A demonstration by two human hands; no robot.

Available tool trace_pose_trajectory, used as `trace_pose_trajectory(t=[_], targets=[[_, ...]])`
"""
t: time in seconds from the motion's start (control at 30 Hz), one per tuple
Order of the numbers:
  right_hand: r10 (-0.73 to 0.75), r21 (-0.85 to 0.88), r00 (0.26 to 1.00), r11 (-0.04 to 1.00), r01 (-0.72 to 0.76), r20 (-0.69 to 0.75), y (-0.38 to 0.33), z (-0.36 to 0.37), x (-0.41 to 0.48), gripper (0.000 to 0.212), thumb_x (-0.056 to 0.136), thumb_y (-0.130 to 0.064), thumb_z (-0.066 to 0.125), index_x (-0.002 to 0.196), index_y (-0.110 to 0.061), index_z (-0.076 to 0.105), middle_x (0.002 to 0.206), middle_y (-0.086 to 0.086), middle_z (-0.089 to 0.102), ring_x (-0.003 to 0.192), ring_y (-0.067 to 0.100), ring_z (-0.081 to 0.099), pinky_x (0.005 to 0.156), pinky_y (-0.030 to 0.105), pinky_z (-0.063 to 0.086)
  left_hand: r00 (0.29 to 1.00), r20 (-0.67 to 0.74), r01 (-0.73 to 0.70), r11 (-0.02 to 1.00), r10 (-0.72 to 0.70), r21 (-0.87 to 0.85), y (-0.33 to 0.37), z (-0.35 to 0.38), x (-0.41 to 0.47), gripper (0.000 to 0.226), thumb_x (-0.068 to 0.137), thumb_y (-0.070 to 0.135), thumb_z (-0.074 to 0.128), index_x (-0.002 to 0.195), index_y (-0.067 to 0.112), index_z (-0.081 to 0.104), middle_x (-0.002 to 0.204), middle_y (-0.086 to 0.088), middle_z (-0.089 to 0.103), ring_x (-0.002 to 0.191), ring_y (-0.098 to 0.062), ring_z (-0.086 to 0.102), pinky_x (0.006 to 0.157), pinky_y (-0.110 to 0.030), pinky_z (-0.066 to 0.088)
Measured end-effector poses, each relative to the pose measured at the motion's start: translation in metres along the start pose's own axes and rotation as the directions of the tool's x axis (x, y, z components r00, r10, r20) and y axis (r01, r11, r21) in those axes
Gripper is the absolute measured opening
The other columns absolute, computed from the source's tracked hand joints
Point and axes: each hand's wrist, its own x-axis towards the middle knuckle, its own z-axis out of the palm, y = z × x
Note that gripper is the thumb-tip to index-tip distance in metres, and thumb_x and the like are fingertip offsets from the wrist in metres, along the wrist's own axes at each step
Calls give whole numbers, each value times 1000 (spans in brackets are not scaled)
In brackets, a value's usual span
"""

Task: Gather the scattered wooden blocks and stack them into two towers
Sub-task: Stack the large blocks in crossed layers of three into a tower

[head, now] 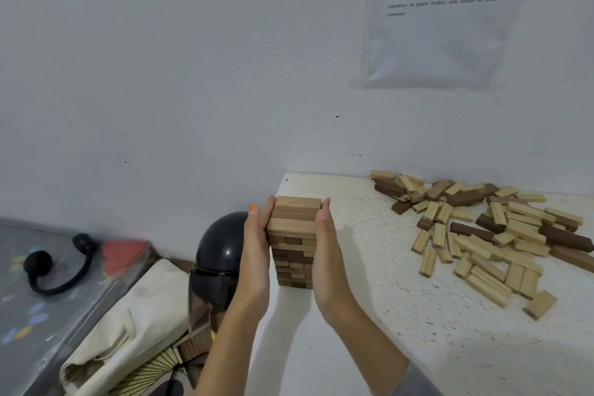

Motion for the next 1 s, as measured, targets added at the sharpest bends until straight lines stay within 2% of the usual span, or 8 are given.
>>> trace_pose_trajectory(t=[0.17, 0.27, 0.5, 0.6, 0.8, 0.9, 0.93, 1.0], targets=[[-32, 10, 999, 999, 33, -36, -5, 4, -5, 89, 69, -89, 26, 147, -53, 3, 159, -18, 13, 146, 4, 15, 120, 45, 18, 999, -29, -20, 999, 22, 41, 0, 5, -2, 42, 100, 52, 23, 112, 45, 62, 115, 14, 70, 111, 3, 60, 97, -25, 41], [-39, -10, 998, 999, 38, -42, -7, 6, -5, 93, 65, -93, 25, 146, -54, 1, 160, -17, 12, 146, 5, 14, 120, 45, 18, 998, -62, -12, 999, 14, 36, 2, 6, -1, 41, 99, 53, 24, 119, 43, 58, 123, 12, 66, 118, -1, 56, 107, -30, 37], [-39, -8, 997, 999, 39, -63, -5, 10, -3, 92, 65, -94, 24, 145, -56, -1, 160, -16, 11, 147, 7, 14, 120, 46, 20, 996, -77, -32, 999, 35, 41, 2, 12, -4, 37, 100, 48, 27, 113, 41, 61, 105, 16, 72, 99, 6, 64, 85, -21, 43], [-44, -15, 997, 999, 43, -70, -5, 11, -3, 84, 71, -86, 21, 145, -55, -3, 160, -15, 10, 147, 8, 14, 120, 46, 20, 996, -80, -28, 999, 31, 35, 3, 12, -5, 39, 100, 49, 26, 119, 40, 59, 112, 13, 71, 103, 4, 63, 86, -20, 44], [-14, 15, 998, 1000, 15, -65, -5, 6, 0, 107, 58, -101, 25, 149, -48, 10, 159, -11, 21, 146, 9, 21, 118, 48, 22, 997, -72, -6, 999, 9, 46, 5, 7, -5, 41, 100, 51, 24, 125, 41, 56, 127, 13, 63, 120, 0, 54, 102, -25, 39], [-19, 30, 996, 999, 21, -90, -18, -6, -3, 93, 74, -90, 24, 152, -41, 12, 159, -17, 17, 142, -3, 17, 119, 32, 17, 997, -76, -28, 999, 30, 23, 13, 3, -6, 52, 102, 47, 19, 146, 28, 38, 149, 12, 42, 136, -2, 37, 110, -24, 27], [-27, 41, 995, 999, 31, -99, -23, -11, -4, 81, 83, -80, 24, 152, -39, 13, 158, -19, 16, 137, -8, 16, 114, 23, 14, 996, -84, -40, 999, 41, 19, 17, 1, -7, 53, 102, 46, 19, 148, 26, 35, 151, 13, 38, 137, -1, 34, 109, -22, 25], [-43, 44, 992, 998, 49, -121, -32, -21, -5, 62, 95, -59, 23, 152, -36, 16, 155, -22, 18, 134, -10, 17, 105, 18, 14, 990, -107, -84, 996, 88, 41, 24, -1, -8, 52, 102, 46, 19, 148, 28, 35, 152, 16, 36, 139, 2, 30, 105, -19, 22]])
